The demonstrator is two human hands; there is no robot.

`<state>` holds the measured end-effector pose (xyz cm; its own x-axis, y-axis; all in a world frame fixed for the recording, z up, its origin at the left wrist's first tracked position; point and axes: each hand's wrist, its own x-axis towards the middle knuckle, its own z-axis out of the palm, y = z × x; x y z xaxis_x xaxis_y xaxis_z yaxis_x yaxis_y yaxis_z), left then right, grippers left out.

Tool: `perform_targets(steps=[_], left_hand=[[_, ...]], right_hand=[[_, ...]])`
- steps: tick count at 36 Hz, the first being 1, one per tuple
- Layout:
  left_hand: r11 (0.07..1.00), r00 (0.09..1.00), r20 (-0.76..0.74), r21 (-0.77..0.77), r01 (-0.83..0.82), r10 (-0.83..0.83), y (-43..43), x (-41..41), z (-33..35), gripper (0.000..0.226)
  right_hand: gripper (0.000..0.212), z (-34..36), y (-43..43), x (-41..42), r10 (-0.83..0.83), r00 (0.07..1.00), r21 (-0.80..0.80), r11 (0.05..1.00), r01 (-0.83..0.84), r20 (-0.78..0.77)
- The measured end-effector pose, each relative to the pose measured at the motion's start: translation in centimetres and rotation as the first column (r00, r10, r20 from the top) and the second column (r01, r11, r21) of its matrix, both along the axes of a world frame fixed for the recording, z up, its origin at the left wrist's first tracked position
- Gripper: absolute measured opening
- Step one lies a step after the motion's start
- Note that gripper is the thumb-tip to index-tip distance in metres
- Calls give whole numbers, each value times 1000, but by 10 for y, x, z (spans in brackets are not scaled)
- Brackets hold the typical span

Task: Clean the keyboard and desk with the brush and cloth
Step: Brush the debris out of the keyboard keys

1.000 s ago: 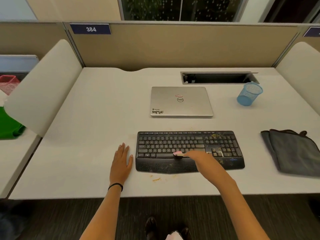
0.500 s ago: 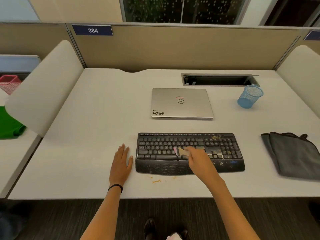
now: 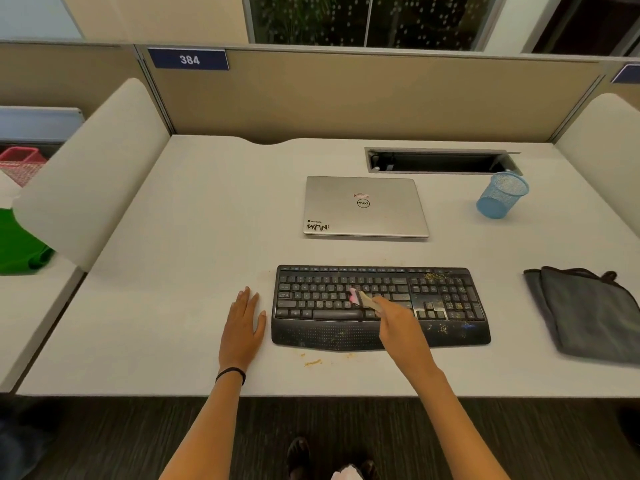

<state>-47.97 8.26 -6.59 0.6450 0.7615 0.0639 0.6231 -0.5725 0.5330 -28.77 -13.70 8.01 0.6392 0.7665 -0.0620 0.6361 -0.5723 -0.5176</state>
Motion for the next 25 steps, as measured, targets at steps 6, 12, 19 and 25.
perform_targets(steps=[6,12,19,25], left_hand=[[1000,1000,8,0,-2,2,0,0,-2,54],[1000,1000,3,-3,-3,3,0,0,0,53],[1000,1000,-16,6,-6,7,0,1,-1,54],[1000,1000,-11,15,-1,2,-1,0,0,53]], right_hand=[[34,9,3,2,39,999,-73,997,-40,-12],[38,-1,9,-6,10,1000,-3,1000,-10,3],[34,-5,0,-10,-22,1000,39,999,22,8],[37,-10,8,-11,-4,999,59,998,1,49]])
